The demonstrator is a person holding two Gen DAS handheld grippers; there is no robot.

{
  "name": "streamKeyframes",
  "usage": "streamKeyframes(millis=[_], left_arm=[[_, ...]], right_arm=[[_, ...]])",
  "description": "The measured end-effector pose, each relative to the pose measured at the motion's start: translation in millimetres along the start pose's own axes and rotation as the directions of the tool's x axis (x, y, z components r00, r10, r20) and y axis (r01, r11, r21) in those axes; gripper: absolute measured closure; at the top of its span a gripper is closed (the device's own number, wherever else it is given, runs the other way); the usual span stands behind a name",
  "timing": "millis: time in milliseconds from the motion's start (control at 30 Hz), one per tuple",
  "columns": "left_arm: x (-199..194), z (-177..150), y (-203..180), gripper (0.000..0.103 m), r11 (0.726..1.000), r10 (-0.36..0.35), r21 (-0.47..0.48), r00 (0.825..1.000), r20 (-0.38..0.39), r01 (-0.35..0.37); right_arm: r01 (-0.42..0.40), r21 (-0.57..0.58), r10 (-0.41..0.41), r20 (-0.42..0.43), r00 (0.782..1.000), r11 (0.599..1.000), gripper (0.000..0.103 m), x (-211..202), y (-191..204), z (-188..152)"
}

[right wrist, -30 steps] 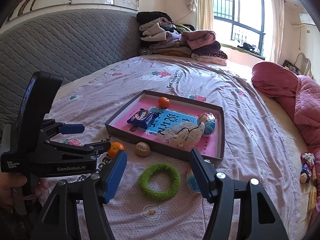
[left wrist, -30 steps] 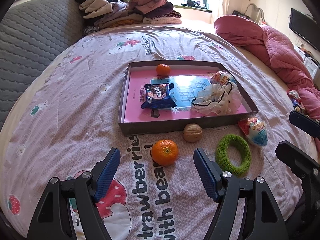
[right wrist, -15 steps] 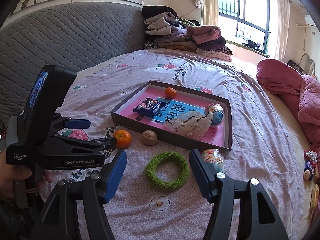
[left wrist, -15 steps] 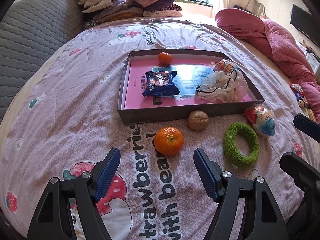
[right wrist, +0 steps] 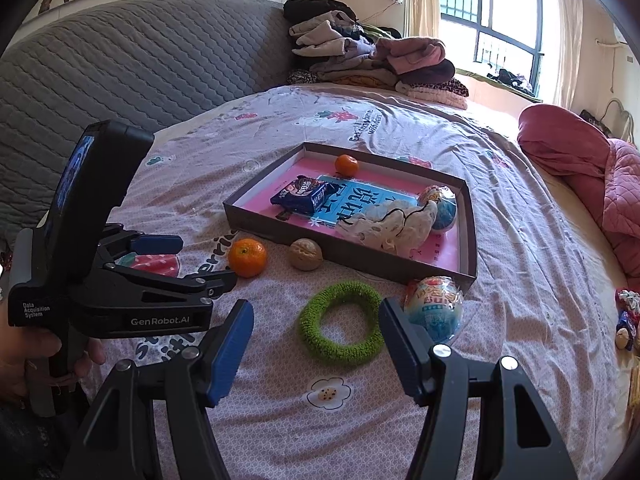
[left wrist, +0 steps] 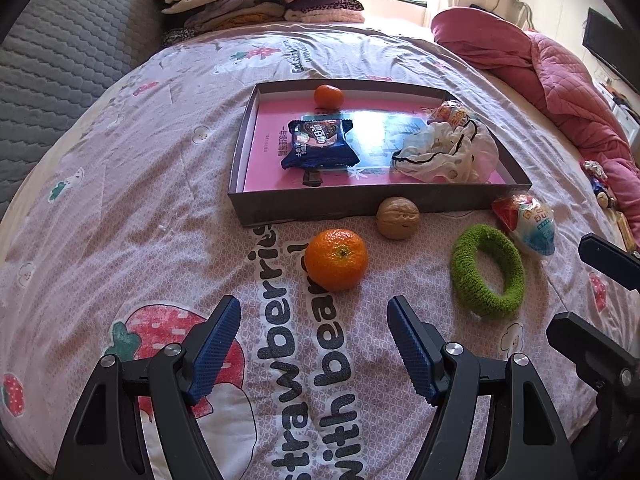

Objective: Organize objects
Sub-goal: 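Move both tools back toward the remaining orange, walnut and green ring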

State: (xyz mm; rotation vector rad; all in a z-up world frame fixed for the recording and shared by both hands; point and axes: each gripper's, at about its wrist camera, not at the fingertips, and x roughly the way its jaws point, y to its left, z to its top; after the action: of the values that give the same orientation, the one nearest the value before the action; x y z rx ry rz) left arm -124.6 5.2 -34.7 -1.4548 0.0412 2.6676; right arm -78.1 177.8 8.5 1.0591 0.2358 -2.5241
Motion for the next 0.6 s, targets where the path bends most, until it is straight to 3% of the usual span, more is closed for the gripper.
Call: streamKeyframes(millis=[600], left_arm=[[-9, -15, -3, 0.026, 1.0, -0.001, 0.026, 1.0, -0.021, 0.002]], right_arm=[[0.024, 0.005, -0.024, -0.04, 0.999, 1.0, 0.039, 13, 5, -11]])
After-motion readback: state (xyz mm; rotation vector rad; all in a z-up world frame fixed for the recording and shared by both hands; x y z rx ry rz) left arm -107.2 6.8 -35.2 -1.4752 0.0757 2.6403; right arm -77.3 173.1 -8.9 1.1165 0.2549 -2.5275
